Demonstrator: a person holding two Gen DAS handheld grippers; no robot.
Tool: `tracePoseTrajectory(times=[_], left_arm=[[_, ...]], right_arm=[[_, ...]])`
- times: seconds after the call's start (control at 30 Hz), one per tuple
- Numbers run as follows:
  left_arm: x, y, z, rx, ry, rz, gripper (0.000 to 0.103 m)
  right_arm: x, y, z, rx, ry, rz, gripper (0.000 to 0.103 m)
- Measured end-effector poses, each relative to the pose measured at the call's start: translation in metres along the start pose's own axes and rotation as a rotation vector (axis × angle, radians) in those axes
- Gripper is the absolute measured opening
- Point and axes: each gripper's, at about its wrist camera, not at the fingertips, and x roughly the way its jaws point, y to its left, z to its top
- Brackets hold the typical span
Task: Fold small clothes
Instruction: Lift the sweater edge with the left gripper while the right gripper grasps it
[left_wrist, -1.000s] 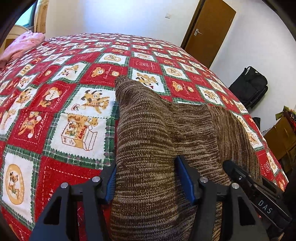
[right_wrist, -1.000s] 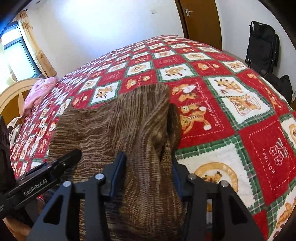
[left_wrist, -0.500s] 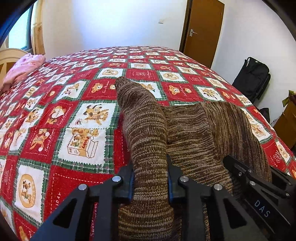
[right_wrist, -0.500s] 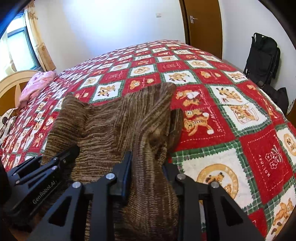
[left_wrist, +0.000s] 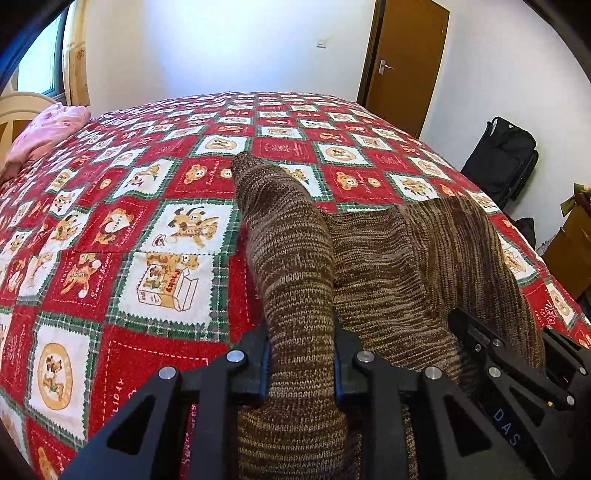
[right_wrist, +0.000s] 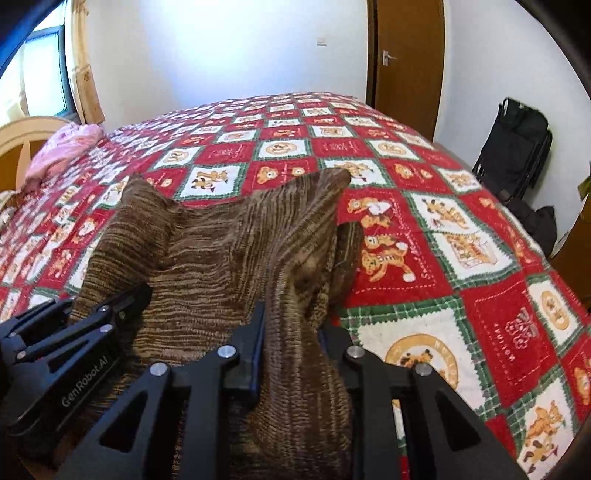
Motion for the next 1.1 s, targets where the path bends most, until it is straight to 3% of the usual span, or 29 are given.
tracePoseTrajectory(times=[0.63,1.1], left_arm=[[-0.073,0.003,0.006,-0.002,-0.062,-0.077,0.022],[-0.139,-0.015,-0.011,0.089,-0.104,-0.160,0.022]], right_arm=[[-0.073,0.005,0.004,0.019,-0.087,-0.011,0.025],[-0.151,-0.002,-0.016,0.024,-0.165,-0.064,0.025]])
